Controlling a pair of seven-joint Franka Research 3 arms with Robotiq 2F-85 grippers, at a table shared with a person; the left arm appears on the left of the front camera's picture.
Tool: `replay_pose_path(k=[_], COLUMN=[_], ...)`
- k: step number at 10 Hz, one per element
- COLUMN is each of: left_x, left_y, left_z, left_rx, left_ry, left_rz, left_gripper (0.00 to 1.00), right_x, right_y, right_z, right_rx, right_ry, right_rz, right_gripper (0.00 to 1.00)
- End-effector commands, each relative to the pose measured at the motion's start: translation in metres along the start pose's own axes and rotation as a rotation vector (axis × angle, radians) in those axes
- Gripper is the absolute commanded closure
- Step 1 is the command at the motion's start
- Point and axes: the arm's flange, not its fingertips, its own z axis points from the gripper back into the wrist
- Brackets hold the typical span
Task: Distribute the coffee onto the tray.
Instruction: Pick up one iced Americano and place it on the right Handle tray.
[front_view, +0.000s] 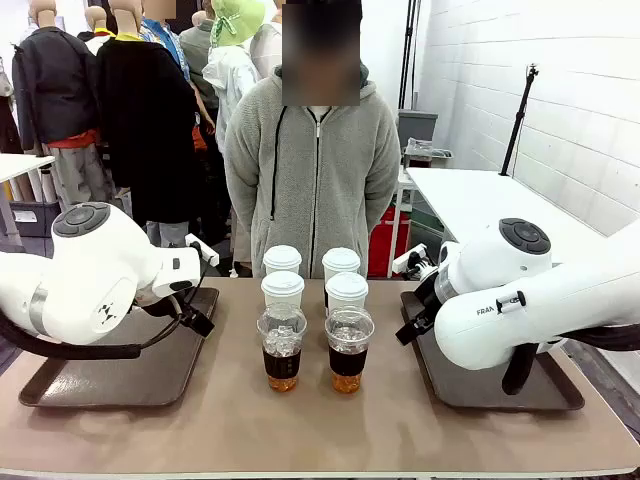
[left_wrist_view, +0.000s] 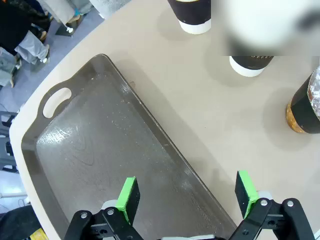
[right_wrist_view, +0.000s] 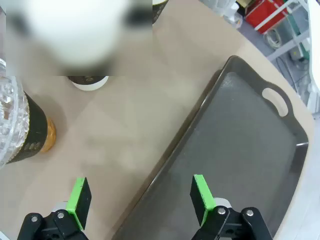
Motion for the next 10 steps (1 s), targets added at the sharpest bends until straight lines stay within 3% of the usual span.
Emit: replay_pose_path(k=[1,10], left_x=[0.0004,0.0], left_y=[-0.0007,0.0], left_z=[0.0004,0.0], left_rx=[-0.001,0.0], left_ry=[-0.001,0.0], left_rz=[-0.002,0.0], left_gripper=[0.0,0.0], right_x=[0.0006,0.0], right_y=[0.0002,0.0], right_z=[0.0007,0.0], right_rx=[0.003,0.0], right_ry=[-0.005,0.0], right_rz=[-0.004,0.0], right_gripper=[0.0,0.0])
